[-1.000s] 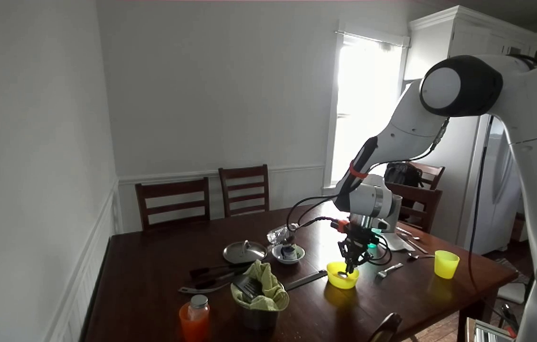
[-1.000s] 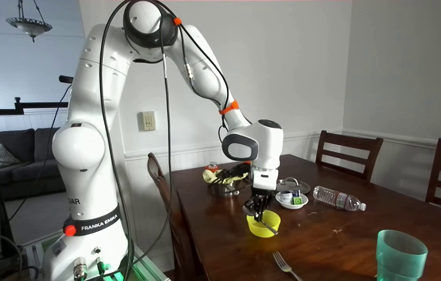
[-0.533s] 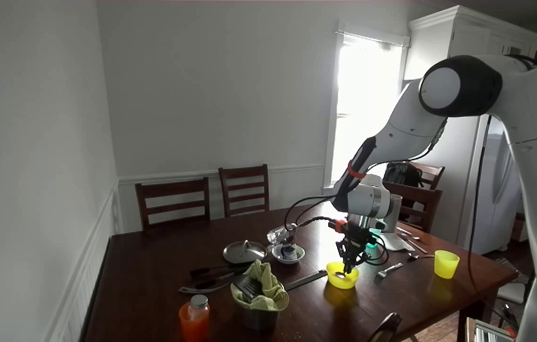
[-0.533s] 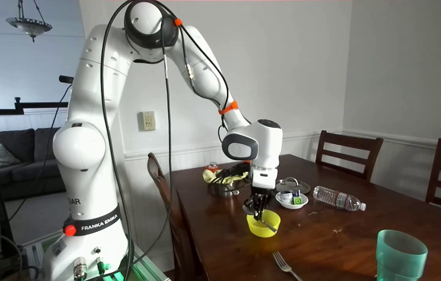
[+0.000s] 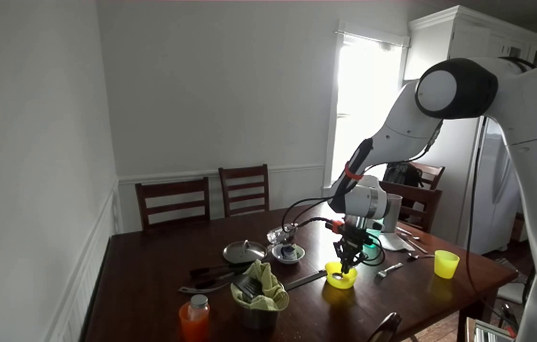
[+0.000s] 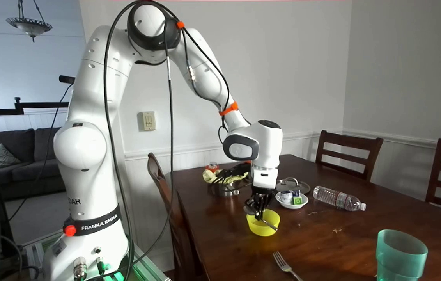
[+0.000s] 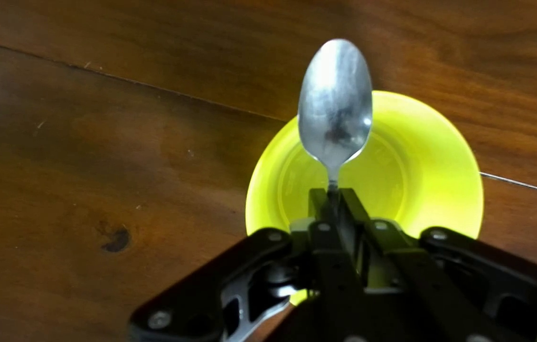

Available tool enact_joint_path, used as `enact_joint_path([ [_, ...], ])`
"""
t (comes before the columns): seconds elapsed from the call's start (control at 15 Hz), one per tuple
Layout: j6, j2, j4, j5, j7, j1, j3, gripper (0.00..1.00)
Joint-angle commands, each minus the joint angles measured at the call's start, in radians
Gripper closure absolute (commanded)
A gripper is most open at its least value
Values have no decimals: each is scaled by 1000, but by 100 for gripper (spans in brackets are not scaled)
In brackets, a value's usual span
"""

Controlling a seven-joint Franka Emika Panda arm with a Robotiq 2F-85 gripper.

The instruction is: Put the silver spoon and fork on top of the yellow bowl

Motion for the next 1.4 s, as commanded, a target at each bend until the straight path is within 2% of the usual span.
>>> enact_joint_path([
  [0.0,10,28,21,-5,32,12,-5,75],
  [0.2,8,38,22,-10,36,16,-6,46],
  [0.27,8,40,20,-10,37,17,-6,45],
  [0.33,7,41,20,-11,37,18,-6,32],
  [0.6,3,26,13,-10,30,19,-6,4],
  [0.73,7,16,6,-10,24,19,-5,0],
  [1.33,34,-47,-31,-22,0,21,-12,0],
])
